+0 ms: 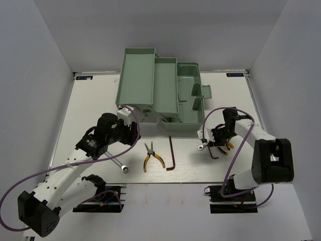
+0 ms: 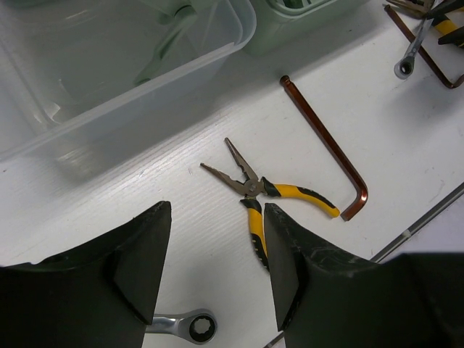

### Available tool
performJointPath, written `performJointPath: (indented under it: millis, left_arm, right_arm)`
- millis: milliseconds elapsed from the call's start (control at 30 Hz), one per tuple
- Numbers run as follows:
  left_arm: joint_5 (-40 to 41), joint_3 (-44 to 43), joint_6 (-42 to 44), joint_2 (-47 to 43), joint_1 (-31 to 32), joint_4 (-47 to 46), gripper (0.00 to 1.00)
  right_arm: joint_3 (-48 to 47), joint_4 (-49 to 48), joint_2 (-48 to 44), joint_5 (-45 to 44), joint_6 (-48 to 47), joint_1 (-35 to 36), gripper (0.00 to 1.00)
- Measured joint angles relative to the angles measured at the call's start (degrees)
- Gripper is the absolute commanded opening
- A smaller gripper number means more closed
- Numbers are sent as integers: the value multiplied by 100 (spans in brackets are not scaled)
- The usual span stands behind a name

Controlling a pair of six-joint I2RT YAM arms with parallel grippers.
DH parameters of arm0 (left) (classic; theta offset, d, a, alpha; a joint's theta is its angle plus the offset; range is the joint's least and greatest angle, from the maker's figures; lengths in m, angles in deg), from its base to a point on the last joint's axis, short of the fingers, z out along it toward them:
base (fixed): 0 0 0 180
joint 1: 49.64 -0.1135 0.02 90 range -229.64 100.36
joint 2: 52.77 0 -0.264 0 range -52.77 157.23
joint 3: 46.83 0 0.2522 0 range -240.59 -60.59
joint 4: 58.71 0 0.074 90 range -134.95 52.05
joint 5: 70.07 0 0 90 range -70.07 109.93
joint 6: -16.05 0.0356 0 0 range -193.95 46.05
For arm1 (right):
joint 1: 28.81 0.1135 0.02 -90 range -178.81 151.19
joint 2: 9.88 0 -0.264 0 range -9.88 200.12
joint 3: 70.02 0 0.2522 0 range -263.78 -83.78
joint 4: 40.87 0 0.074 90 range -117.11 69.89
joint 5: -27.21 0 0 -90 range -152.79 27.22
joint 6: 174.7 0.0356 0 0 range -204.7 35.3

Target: Sort the tools into containers

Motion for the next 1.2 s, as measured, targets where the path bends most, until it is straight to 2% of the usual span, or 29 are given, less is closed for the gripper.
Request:
performJointPath:
  millis: [367, 767, 800, 900, 1067, 1200]
  left_arm:
    - [0, 0, 0, 74, 0, -2, 65]
    - [149, 0, -131, 142, 0, 9, 65]
    - [162, 2, -210, 133, 0, 4, 65]
    - [284, 79, -601, 52, 0, 26, 65]
    - [619, 186, -1517, -68, 0, 415, 65]
    - [957, 181, -2232, -96, 0, 793, 66]
  right_arm:
    - [-232, -11, 651, -129, -420, -15, 45]
    - [-555, 293, 964, -356, -651, -15, 28]
    - [-570, 334, 975, -387, -669, -15, 28]
    - [-590, 461, 994, -426, -732, -15, 20]
    - [-627, 577, 1012, -446, -643, -15, 0]
    - [-647, 623, 999, -391, -262, -20, 0]
